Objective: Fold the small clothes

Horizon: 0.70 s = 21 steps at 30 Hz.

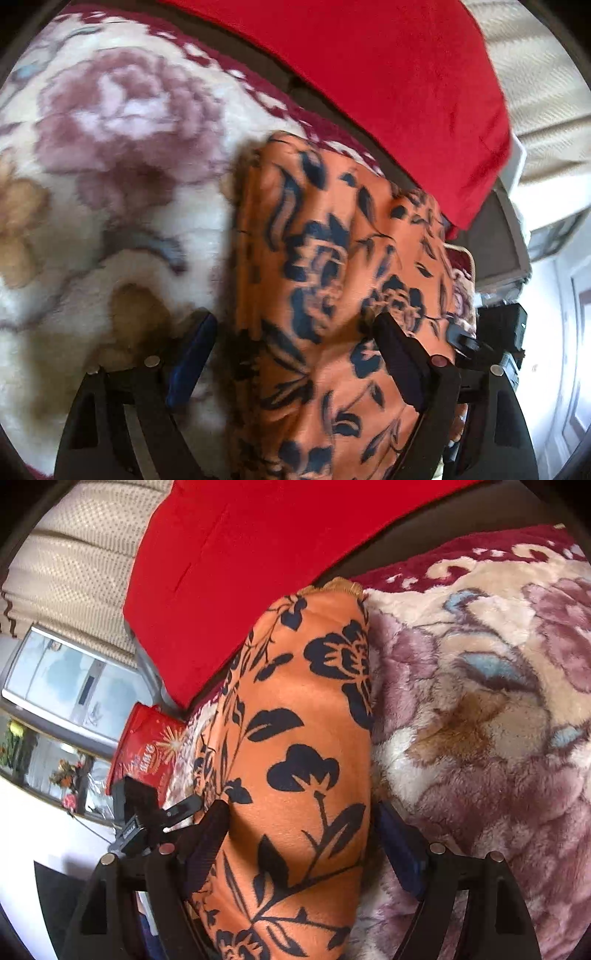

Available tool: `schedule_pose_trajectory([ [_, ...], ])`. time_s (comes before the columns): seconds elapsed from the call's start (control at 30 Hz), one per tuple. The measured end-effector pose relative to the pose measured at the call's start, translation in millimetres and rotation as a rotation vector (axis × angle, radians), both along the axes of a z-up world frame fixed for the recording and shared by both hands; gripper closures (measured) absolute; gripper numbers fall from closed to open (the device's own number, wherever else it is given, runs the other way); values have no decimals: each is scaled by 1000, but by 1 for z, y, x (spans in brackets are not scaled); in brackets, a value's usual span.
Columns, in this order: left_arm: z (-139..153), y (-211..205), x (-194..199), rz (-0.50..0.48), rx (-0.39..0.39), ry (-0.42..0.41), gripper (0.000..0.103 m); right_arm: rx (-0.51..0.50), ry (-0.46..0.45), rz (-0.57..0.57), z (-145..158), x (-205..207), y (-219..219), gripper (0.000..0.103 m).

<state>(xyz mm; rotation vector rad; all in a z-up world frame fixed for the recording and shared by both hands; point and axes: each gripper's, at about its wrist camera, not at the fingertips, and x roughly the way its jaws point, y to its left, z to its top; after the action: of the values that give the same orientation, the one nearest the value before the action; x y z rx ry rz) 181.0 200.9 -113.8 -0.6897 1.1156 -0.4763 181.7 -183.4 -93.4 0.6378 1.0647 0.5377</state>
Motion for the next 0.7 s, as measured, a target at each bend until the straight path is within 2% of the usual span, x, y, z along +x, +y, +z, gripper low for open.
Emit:
schedule_pose_trajectory([
  [0.03,-4,-4,1,-25,-26,16,53,-7,-10,9,-1,2,1,35],
  [0.13,-5,-10,-2,-19,-24,7,63,-54,-21,50,0,5,4,49],
  [0.17,-1,-10,-4,-10,-32,-1,70,-68,-24,64,3,6,7,52],
  [0.2,4,-12,-9,-3,-30,-13,73,-80,-33,72,6,8,15,59],
  [0.27,28,-21,-15,-3,-3,-79,74,-113,-75,93,23,6,21,65],
  [0.37,61,-44,-20,-24,-21,-162,74,-140,-170,106,64,0,22,67],
  [0.43,85,-72,-16,-54,-31,-210,74,-143,-233,77,94,-7,2,67],
  [0.5,93,-103,-8,-86,-28,-213,73,-137,-261,37,111,-12,-27,67],
  [0.57,86,-135,0,-102,11,-191,71,-104,-243,-19,110,-14,-65,67],
  [0.63,68,-157,10,-115,77,-149,65,-83,-210,-55,94,-14,-91,64],
  [0.67,56,-166,14,-109,119,-114,60,-92,-177,-84,77,-12,-104,60],
  [0.7,40,-172,19,-94,159,-64,50,-97,-138,-114,60,-11,-113,54],
])
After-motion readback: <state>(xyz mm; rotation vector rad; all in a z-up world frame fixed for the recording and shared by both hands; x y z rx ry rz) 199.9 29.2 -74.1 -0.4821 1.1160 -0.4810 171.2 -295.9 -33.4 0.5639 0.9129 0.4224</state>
